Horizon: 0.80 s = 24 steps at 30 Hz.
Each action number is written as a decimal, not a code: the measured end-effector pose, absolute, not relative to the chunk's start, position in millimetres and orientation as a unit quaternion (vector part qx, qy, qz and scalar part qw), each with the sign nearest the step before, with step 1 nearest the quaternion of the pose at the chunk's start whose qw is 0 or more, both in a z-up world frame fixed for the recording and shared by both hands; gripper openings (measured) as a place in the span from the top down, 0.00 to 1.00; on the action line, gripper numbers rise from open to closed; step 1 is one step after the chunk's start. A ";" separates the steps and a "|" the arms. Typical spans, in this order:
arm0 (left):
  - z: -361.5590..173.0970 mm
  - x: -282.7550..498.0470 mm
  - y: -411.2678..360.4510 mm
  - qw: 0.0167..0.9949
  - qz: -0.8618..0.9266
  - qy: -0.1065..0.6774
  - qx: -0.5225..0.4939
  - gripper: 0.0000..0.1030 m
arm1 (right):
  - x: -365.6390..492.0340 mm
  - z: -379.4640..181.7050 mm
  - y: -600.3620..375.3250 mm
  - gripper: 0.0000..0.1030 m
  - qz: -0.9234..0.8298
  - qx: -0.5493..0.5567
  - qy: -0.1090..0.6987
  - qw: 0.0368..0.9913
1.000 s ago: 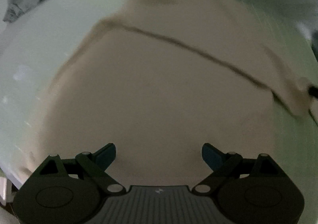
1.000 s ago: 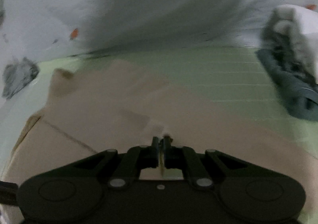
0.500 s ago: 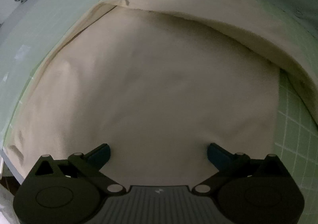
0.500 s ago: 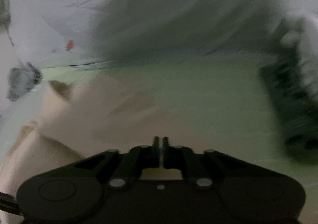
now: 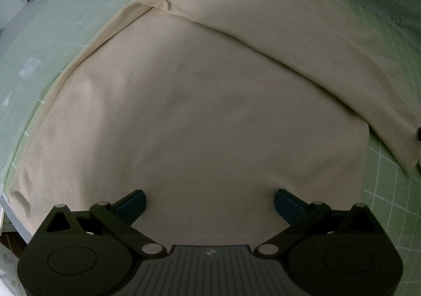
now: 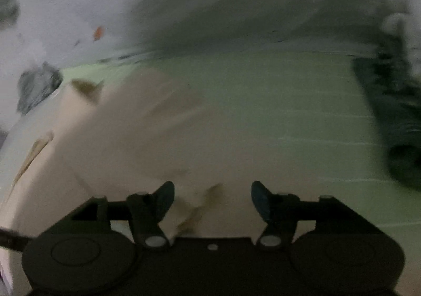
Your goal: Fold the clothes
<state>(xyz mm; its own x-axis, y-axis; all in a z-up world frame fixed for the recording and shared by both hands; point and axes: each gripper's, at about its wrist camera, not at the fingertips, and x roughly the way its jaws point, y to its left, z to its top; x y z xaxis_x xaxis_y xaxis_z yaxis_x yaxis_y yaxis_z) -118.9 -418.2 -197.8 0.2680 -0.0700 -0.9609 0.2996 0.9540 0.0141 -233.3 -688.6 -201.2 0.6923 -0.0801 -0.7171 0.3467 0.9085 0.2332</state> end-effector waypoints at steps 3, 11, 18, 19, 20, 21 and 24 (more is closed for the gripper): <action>-193.7 -122.8 -415.7 0.790 -0.118 0.593 0.097 0.00 | -225.8 -204.7 -675.8 0.18 -0.106 0.170 0.378 0.904; -187.9 -123.2 -414.8 0.790 -0.119 0.594 0.098 0.00 | -215.2 -173.3 -656.5 0.95 -0.053 0.083 0.349 0.932; -185.6 -121.6 -416.2 0.789 -0.120 0.594 0.099 0.00 | -225.4 -135.7 -691.1 0.95 -0.133 0.120 0.294 0.939; -185.4 -121.8 -416.2 0.790 -0.120 0.594 0.099 0.00 | -224.9 -139.4 -694.6 0.95 -0.147 0.117 0.307 0.933; -185.2 -122.0 -416.1 0.790 -0.120 0.593 0.099 0.00 | -224.5 -143.1 -698.1 0.95 -0.162 0.114 0.321 0.926; -184.9 -122.2 -416.0 0.791 -0.120 0.592 0.099 0.00 | -224.0 -146.9 -701.6 0.95 -0.176 0.111 0.333 0.920; -183.5 -122.0 -416.9 0.791 -0.120 0.592 0.100 0.00 | -222.6 -158.1 -712.0 0.91 -0.217 0.102 0.372 0.897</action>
<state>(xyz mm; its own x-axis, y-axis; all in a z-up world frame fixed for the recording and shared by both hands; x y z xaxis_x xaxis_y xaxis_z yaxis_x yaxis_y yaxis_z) -122.0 -416.9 -183.5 0.2697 -0.0721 -0.9603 0.3082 0.9512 0.0152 -222.6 -712.0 -158.1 0.6293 -0.3141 -0.7109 0.4660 0.8845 0.0217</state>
